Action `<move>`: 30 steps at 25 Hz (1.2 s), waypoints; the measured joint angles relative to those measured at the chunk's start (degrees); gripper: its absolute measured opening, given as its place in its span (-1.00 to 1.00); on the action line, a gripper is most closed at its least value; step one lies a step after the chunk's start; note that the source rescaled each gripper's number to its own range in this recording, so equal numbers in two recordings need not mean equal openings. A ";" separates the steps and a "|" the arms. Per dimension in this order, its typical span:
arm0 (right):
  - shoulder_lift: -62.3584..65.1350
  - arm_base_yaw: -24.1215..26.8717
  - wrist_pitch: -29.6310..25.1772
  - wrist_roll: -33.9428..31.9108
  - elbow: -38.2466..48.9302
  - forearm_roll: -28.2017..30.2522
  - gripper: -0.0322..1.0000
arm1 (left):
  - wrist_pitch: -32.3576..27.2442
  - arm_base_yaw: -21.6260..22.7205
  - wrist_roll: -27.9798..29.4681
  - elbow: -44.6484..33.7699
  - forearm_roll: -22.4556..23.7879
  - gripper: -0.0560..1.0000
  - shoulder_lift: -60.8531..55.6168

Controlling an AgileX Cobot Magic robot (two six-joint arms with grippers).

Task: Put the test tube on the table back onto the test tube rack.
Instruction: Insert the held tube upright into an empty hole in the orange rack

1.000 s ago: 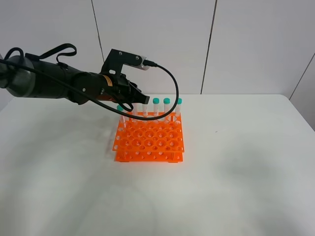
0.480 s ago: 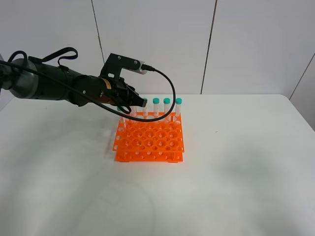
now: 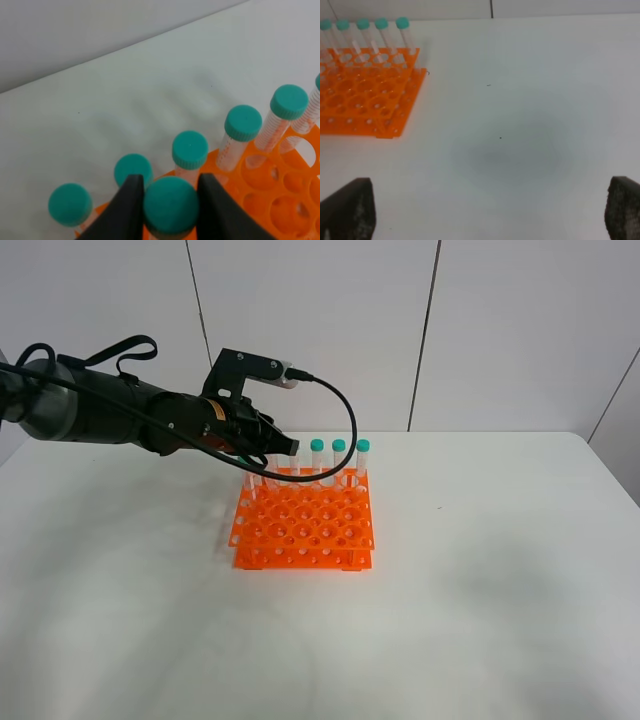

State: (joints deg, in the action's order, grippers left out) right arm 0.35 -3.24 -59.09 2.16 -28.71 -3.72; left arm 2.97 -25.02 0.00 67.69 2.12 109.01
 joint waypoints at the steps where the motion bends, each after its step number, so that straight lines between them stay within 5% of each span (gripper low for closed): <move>1: 0.00 0.00 0.00 0.00 0.00 0.00 1.00 | 0.00 0.00 0.00 0.00 0.00 -0.89 0.00; 30: 0.00 0.00 0.00 0.00 0.00 0.00 1.00 | 0.82 0.00 0.00 -0.19 -0.83 -0.89 3.55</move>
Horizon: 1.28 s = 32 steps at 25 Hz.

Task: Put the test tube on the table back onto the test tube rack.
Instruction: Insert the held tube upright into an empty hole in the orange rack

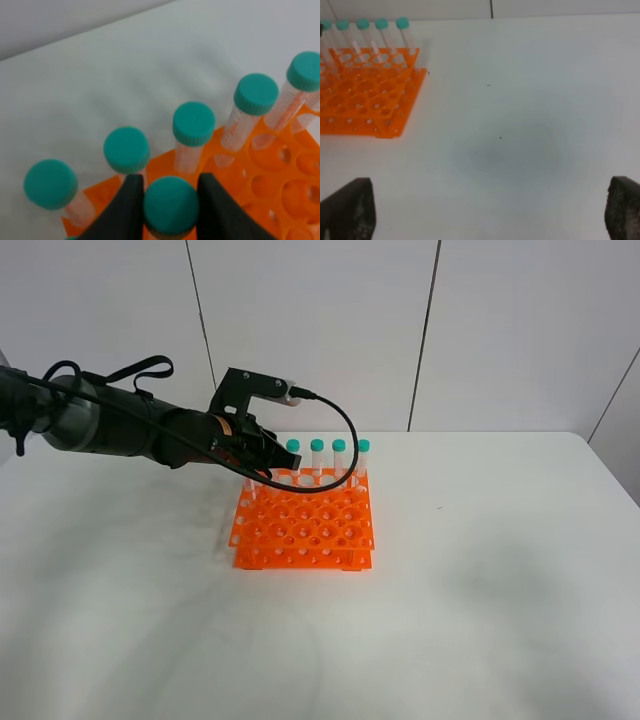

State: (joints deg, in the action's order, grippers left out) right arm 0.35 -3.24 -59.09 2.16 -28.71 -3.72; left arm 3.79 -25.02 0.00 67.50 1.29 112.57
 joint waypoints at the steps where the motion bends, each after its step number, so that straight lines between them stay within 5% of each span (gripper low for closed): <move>1: 0.00 0.00 0.00 0.00 0.00 0.00 1.00 | 0.21 0.00 0.00 -0.26 -0.14 -0.89 0.11; 32: 0.00 0.00 0.00 0.00 0.00 0.00 1.00 | 0.79 -0.05 -2.97 -0.84 -0.12 -0.89 0.39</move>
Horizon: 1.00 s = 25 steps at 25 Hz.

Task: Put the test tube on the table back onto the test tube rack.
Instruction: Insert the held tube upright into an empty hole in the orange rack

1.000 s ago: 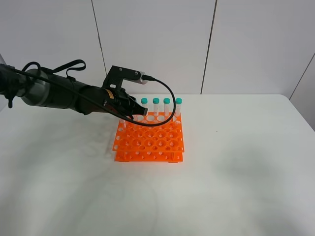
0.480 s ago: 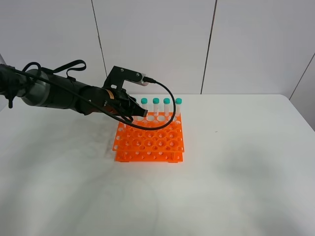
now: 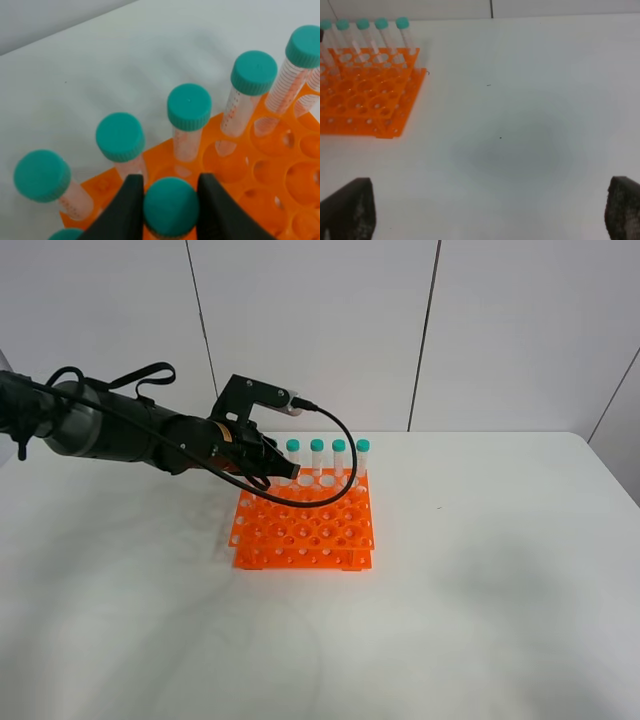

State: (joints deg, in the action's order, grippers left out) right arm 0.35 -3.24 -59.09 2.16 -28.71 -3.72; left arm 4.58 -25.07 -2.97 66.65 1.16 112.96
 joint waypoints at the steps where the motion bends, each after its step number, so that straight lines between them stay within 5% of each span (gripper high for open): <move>1: 0.00 0.00 0.00 0.00 0.00 0.00 1.00 | 0.23 -0.05 0.00 0.00 0.06 -0.89 0.32; 25: 0.00 0.00 0.00 0.00 0.00 0.00 1.00 | 1.68 -0.28 2.11 0.00 -1.16 -0.89 1.47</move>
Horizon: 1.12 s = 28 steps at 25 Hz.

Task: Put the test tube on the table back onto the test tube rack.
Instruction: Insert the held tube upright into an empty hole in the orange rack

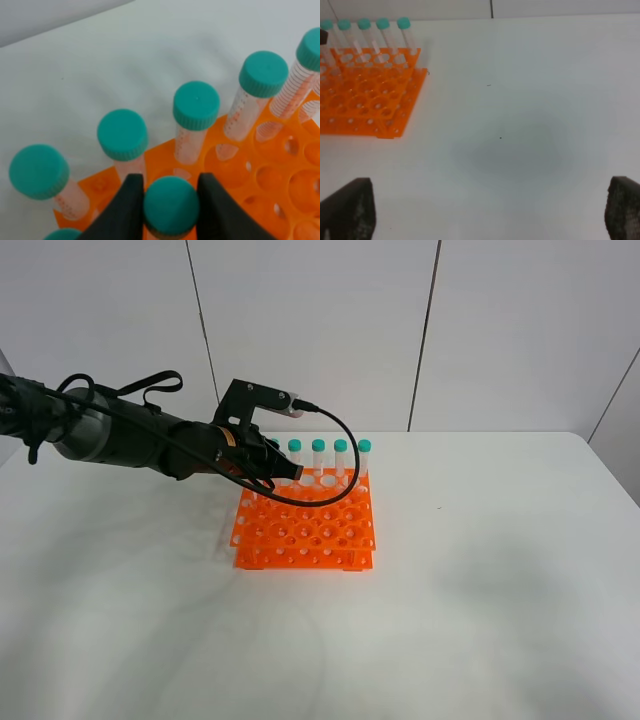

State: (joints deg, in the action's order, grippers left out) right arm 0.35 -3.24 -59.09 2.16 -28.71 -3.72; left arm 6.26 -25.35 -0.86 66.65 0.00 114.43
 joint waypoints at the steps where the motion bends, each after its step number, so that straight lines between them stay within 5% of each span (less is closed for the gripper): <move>1: 0.00 0.00 0.00 0.00 0.00 0.00 1.00 | -0.07 0.00 0.05 0.00 -0.49 -0.89 0.00; 18: 0.00 0.00 0.00 0.00 0.00 0.00 1.00 | -1.55 0.00 0.25 0.00 -1.54 -0.88 0.00; 20: 0.00 0.00 0.00 0.00 0.00 0.00 1.00 | -1.69 0.00 0.19 0.00 -1.54 -0.68 -0.12; 25: 0.00 0.00 0.00 0.00 0.00 0.00 1.00 | -2.02 -0.12 0.05 -0.04 -1.54 0.21 -2.03; 28: 0.00 0.00 0.00 0.00 0.00 -0.01 1.00 | -2.42 -0.11 0.05 -0.04 -1.54 0.42 -3.83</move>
State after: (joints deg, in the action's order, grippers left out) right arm 0.35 -3.24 -59.09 2.16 -28.71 -3.73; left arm 3.84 -25.47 -0.82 66.61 -1.54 110.60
